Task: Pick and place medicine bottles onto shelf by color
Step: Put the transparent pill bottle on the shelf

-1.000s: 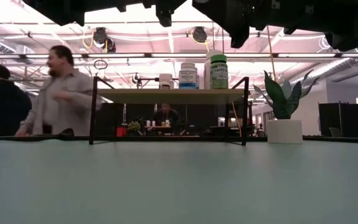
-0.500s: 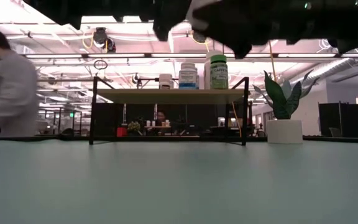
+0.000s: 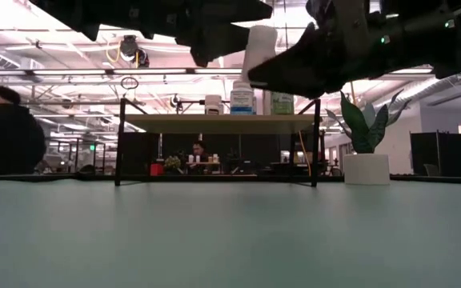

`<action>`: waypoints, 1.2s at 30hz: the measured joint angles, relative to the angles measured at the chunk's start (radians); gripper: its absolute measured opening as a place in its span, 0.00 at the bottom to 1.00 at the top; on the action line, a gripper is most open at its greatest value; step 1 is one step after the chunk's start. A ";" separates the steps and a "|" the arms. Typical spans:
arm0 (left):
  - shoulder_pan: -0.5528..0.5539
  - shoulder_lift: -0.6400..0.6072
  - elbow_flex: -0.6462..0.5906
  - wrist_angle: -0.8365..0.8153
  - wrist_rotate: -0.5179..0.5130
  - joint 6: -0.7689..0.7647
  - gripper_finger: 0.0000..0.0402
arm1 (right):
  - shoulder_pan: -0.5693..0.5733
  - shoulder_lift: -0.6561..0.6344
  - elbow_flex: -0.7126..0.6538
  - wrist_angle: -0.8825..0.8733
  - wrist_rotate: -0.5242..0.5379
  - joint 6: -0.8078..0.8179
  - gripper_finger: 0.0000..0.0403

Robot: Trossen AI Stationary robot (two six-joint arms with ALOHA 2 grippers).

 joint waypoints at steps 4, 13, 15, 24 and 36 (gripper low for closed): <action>0.007 0.000 0.000 -0.023 -0.004 -0.008 0.62 | -0.016 0.000 0.000 -0.035 -0.004 0.004 0.38; 0.020 -0.001 0.000 -0.063 -0.032 -0.013 0.57 | -0.041 0.000 0.000 -0.039 -0.060 0.069 0.38; 0.021 -0.001 0.000 -0.075 -0.042 -0.013 0.57 | -0.052 0.000 0.000 -0.048 -0.089 0.098 0.38; 0.022 -0.001 0.000 -0.068 -0.070 -0.014 0.57 | -0.070 0.000 0.000 -0.097 -0.112 0.143 0.38; 0.054 -0.001 0.000 -0.108 -0.069 -0.111 0.57 | -0.070 0.000 0.000 -0.092 -0.112 0.152 0.39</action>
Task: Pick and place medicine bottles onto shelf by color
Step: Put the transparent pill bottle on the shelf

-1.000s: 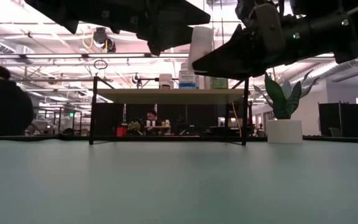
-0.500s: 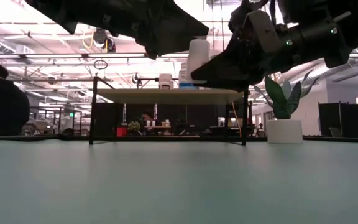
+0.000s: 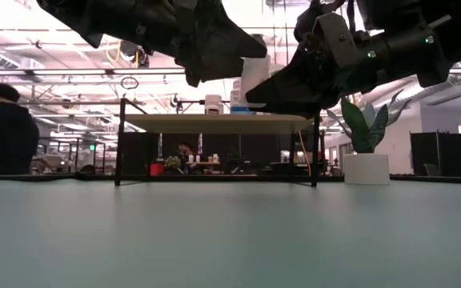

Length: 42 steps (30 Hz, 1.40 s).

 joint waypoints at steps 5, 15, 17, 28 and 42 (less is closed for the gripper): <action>0.000 0.000 0.000 0.000 0.022 0.001 0.56 | 0.000 0.000 0.000 0.000 -0.005 -0.001 0.39; -0.001 0.000 0.000 0.000 0.027 0.029 0.33 | 0.000 0.000 0.000 -0.001 0.001 0.002 0.39; -0.001 0.000 0.000 0.000 0.027 0.030 0.32 | 0.000 0.000 0.000 -0.001 0.001 0.002 0.39; 0.013 -0.028 0.000 -0.009 0.021 0.049 0.35 | 0.031 -0.006 0.001 0.001 0.079 -0.110 0.47; 0.150 -0.334 0.000 -0.277 -0.080 0.145 0.41 | 0.056 -0.105 0.000 -0.192 0.214 -0.043 0.62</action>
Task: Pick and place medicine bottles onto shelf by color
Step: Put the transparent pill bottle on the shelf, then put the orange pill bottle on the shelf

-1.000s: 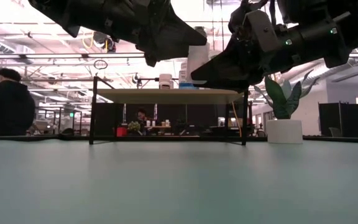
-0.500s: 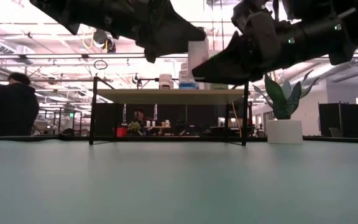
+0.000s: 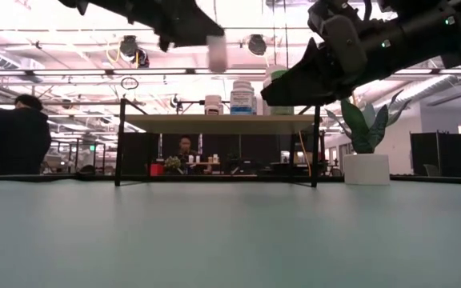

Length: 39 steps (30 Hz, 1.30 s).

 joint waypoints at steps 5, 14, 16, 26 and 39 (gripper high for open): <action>0.129 -0.065 -0.001 -0.067 -0.020 0.018 0.36 | 0.000 0.001 0.000 -0.002 0.000 0.009 0.62; 0.315 -0.015 -0.001 -0.087 0.020 -0.002 0.41 | -0.001 0.001 0.000 -0.007 0.001 0.022 0.61; 0.338 0.007 -0.001 -0.073 0.042 -0.011 0.41 | -0.001 0.001 0.000 -0.011 0.001 0.022 0.61; 0.381 0.099 -0.001 -0.008 0.053 -0.009 0.40 | -0.002 0.001 0.000 -0.021 0.004 0.022 0.61; 0.406 0.106 -0.001 0.016 0.053 -0.061 0.45 | -0.003 0.001 0.000 -0.019 0.004 0.022 0.61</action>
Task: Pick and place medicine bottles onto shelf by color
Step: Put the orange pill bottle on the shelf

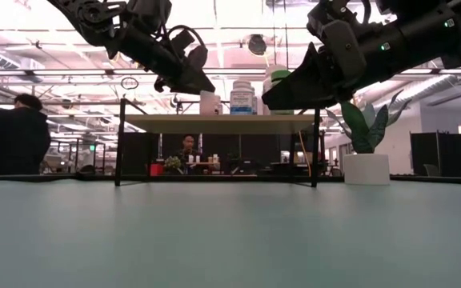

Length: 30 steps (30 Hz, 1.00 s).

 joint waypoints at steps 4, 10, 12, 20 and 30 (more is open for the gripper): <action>0.000 0.000 0.000 0.014 0.000 0.019 0.46 | 0.000 0.000 0.000 0.000 0.000 0.000 0.61; -0.008 -0.008 0.001 0.040 0.000 0.032 0.57 | 0.000 0.000 0.000 -0.002 0.000 0.000 0.61; -0.019 -0.026 0.001 0.032 0.001 0.039 0.62 | 0.000 0.000 0.000 -0.010 0.000 0.000 0.61; -0.109 -0.222 0.001 -0.234 0.001 0.046 0.75 | 0.000 0.001 0.000 -0.040 -0.005 -0.018 0.61; -0.444 -0.346 0.001 -0.804 -0.020 -0.299 0.65 | -0.001 0.001 0.000 -0.006 -0.119 -0.015 0.61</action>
